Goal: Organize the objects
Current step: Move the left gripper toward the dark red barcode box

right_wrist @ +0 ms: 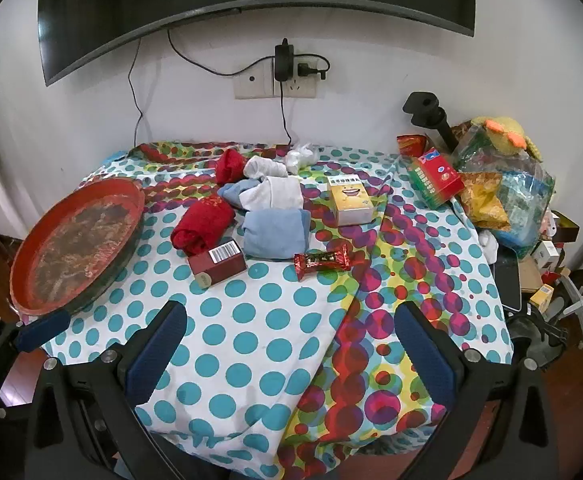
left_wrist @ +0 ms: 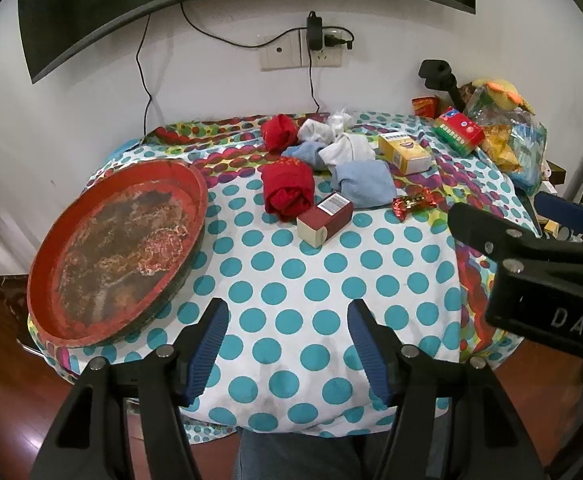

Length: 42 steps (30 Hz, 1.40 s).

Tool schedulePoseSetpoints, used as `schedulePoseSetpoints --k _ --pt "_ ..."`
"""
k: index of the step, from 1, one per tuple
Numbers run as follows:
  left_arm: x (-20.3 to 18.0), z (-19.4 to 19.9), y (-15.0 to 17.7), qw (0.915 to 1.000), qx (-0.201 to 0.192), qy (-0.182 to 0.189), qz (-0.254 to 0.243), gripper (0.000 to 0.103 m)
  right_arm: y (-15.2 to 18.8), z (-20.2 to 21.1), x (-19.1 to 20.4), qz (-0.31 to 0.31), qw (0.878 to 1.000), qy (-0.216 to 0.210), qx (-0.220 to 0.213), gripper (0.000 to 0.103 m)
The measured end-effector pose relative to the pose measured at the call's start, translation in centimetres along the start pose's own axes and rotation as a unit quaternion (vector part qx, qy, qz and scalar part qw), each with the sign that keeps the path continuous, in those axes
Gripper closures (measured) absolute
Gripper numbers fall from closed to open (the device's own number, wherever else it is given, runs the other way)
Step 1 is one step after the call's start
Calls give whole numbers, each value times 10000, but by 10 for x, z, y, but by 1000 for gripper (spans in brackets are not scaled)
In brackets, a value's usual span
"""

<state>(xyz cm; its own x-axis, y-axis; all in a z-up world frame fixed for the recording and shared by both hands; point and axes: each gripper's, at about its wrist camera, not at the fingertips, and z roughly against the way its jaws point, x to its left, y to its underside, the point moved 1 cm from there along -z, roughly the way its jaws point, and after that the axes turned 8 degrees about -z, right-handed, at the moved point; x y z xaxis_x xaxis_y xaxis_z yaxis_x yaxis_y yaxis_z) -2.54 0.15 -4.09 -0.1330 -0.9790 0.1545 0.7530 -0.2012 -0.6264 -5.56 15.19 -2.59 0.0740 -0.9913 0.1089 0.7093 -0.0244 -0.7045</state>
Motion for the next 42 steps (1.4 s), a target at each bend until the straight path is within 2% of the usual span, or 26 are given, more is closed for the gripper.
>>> schedulePoseSetpoints --k 7,13,16,20,25,30,35,42 --pt "3 -21 4 9998 196 64 28 39 0 -20 -3 14 9999 27 143 0" --pt "6 -42 7 9993 312 191 -15 39 -1 -40 -16 66 9987 -449 242 0" --pt "9 -54 7 9990 366 244 -47 39 -2 -55 -31 -157 9978 -526 370 0" --pt "16 -69 4 9986 392 362 -13 39 -5 -72 -52 -369 9964 -692 313 0" --pt "19 -84 -9 9981 342 497 -85 39 -10 -90 -50 71 9982 -579 138 0" --pt "10 -98 -23 9971 349 532 -426 39 -11 -119 -38 561 9968 -485 294 2" --pt "6 -114 -37 9950 453 748 -478 39 -16 -149 -42 608 9959 -472 485 6" --pt "8 -133 -53 9936 493 919 -436 39 -21 -166 -38 774 9931 -624 626 7"
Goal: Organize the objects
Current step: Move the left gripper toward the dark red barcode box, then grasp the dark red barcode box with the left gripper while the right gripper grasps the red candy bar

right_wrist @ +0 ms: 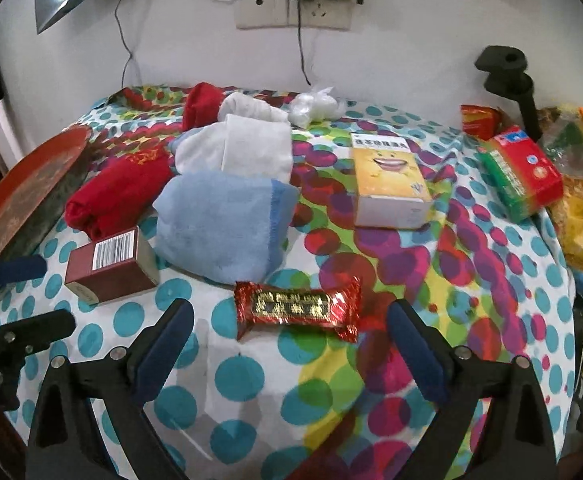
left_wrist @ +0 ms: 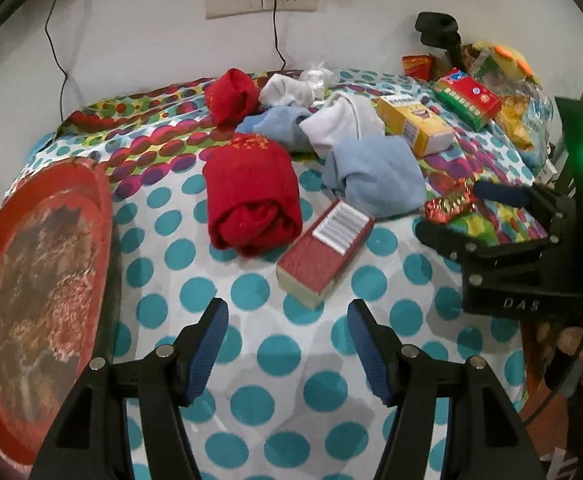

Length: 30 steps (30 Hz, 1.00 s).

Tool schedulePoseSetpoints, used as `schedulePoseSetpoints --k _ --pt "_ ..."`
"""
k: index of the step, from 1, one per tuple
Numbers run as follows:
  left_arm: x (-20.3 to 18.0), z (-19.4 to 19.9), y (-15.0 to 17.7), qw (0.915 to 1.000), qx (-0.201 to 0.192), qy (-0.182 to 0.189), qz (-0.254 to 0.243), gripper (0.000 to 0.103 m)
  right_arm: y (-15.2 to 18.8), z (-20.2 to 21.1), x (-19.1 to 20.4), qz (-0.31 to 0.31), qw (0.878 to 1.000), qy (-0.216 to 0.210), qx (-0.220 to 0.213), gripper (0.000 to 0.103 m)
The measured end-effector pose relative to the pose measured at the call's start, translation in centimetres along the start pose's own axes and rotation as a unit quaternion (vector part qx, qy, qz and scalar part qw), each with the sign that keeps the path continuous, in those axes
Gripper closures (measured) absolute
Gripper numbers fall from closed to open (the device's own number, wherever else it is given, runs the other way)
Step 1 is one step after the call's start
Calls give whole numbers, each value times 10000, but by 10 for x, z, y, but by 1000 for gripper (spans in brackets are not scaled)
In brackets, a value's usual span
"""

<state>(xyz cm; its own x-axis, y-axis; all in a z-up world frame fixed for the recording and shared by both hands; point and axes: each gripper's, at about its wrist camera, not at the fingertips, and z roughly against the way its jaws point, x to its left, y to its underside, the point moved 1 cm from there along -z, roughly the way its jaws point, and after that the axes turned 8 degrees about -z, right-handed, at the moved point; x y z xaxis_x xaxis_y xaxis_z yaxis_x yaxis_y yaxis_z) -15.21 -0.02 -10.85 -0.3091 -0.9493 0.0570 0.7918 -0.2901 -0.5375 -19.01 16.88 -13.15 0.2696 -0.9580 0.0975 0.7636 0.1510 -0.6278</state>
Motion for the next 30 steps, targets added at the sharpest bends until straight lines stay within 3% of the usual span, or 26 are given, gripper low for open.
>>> schedulePoseSetpoints --k 5,11,21,24,30 --pt "3 -10 -9 9997 52 226 -60 39 -2 -5 -1 73 9998 -92 142 41" --pt "-2 -27 -15 9991 256 265 -223 39 -4 -8 -3 190 9997 -69 165 42" --pt "-29 -27 -23 9977 -25 145 -668 41 -6 -9 -3 157 9997 -91 191 38" --pt "-31 -26 -21 9973 -42 125 -719 72 -6 -9 -2 205 9996 -57 196 36" --pt "-23 -20 -14 9987 -26 165 -482 74 -5 -9 -1 196 9996 -39 185 35"
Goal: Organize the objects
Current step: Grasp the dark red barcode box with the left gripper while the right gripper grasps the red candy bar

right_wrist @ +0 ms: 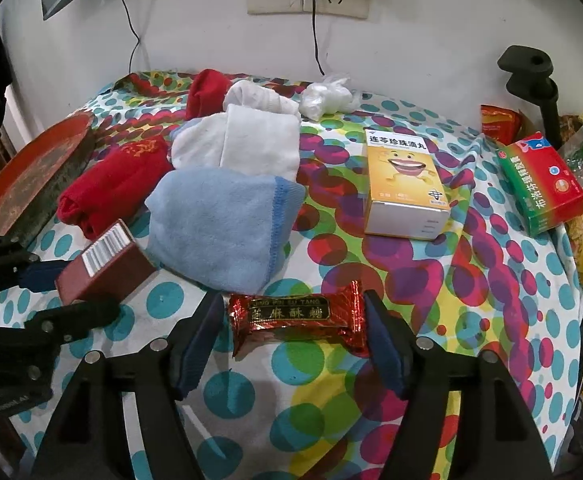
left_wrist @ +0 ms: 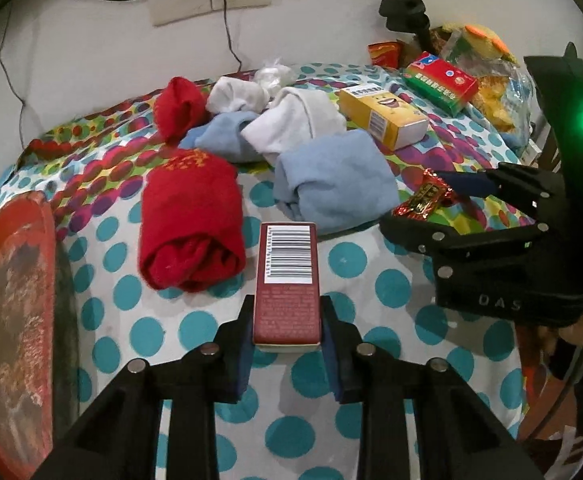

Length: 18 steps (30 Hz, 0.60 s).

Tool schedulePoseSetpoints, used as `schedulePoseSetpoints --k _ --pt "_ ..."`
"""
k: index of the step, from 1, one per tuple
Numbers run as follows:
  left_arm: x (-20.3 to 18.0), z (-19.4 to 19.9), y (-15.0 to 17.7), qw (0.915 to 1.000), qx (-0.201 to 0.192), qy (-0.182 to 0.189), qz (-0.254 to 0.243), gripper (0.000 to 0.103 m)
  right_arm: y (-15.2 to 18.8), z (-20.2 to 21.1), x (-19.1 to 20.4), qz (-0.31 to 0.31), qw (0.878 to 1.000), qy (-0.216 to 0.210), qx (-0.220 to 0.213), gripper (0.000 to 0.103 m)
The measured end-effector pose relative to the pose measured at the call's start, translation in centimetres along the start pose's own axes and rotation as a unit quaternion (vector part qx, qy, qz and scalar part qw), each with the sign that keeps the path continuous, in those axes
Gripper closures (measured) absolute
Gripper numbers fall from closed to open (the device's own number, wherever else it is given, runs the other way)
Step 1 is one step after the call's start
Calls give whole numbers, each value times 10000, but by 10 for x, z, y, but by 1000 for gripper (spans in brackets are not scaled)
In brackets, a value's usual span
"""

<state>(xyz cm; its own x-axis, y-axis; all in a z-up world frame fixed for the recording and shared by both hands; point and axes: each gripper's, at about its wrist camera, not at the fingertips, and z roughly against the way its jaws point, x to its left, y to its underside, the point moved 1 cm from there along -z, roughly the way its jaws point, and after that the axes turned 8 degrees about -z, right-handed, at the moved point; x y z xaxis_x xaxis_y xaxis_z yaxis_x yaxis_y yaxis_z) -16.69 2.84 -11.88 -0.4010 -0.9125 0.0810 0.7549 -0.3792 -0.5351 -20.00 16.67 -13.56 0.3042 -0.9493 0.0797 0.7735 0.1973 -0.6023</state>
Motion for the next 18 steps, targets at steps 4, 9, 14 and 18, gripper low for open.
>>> schedulePoseSetpoints --k 4,9,14,18 --pt "-3 10 4 9998 0 -203 -78 73 0 0 -1 3 10000 5 0 35" --pt "-2 21 11 9990 74 -430 -60 73 0 -1 -1 -5 10000 25 6 32" --pt "7 29 19 9983 135 -557 54 73 -1 -3 -1 -14 10000 40 13 29" --pt "14 39 25 9980 147 -595 143 73 -1 -3 -1 -13 10000 52 18 28"
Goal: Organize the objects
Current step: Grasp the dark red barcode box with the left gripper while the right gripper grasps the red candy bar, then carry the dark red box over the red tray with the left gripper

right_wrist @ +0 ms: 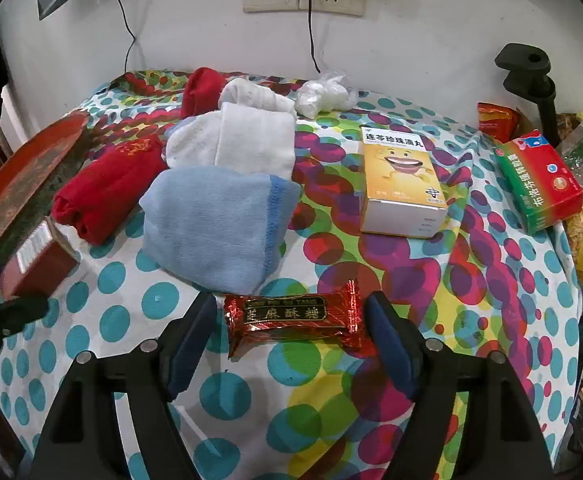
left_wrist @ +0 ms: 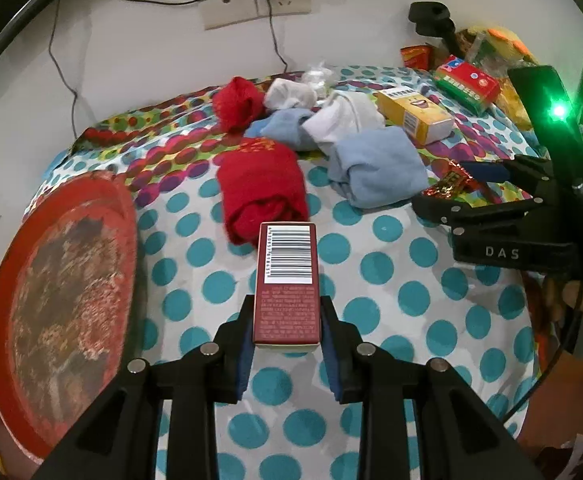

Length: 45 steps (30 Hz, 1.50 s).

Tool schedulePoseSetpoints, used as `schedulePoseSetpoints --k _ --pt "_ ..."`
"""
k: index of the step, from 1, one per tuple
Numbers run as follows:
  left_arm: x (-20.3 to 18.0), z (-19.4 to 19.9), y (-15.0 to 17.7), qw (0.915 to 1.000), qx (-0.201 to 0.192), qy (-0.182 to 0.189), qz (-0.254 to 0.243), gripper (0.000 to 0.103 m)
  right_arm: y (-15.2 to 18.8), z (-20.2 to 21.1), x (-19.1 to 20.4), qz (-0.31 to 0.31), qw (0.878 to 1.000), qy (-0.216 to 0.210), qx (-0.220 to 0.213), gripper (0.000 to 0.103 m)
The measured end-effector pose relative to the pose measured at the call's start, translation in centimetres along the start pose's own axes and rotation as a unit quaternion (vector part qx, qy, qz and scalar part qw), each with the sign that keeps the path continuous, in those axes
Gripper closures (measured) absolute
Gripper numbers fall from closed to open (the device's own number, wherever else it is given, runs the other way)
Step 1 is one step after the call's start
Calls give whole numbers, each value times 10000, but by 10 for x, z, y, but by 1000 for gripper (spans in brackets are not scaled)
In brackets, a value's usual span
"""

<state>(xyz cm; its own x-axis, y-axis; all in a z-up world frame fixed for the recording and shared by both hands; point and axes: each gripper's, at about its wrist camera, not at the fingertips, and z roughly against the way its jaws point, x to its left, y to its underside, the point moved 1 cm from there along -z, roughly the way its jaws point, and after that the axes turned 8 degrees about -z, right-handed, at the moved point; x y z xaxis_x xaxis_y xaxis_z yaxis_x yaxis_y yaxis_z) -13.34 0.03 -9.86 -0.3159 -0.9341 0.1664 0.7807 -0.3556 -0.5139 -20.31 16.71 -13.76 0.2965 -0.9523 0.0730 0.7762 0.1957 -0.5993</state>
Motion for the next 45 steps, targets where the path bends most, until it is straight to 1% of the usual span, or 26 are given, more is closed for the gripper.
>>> schedulePoseSetpoints --k 16,22,26,31,36,40,43,45 --pt "38 35 11 9993 -181 -177 265 73 0 0 -1 12 10000 -2 -3 26" --pt "59 45 12 9985 -234 -359 351 73 0 0 -1 13 10000 -6 -3 26" --pt "77 46 13 9973 -229 -554 421 73 0 0 -1 14 10000 -6 -1 26" --pt "112 45 18 9949 -192 -743 661 73 0 0 -1 15 10000 -7 0 25" --pt "153 34 33 9905 27 -950 993 73 0 0 -1 15 10000 -5 0 25" --pt "182 23 47 9860 197 -1173 1165 73 0 0 -1 16 10000 -6 3 24" --pt "203 15 58 9825 334 -1245 1347 73 0 0 -1 14 10000 -3 2 24" --pt "219 11 65 9803 398 -1216 1502 73 0 0 -1 14 10000 -2 2 24"
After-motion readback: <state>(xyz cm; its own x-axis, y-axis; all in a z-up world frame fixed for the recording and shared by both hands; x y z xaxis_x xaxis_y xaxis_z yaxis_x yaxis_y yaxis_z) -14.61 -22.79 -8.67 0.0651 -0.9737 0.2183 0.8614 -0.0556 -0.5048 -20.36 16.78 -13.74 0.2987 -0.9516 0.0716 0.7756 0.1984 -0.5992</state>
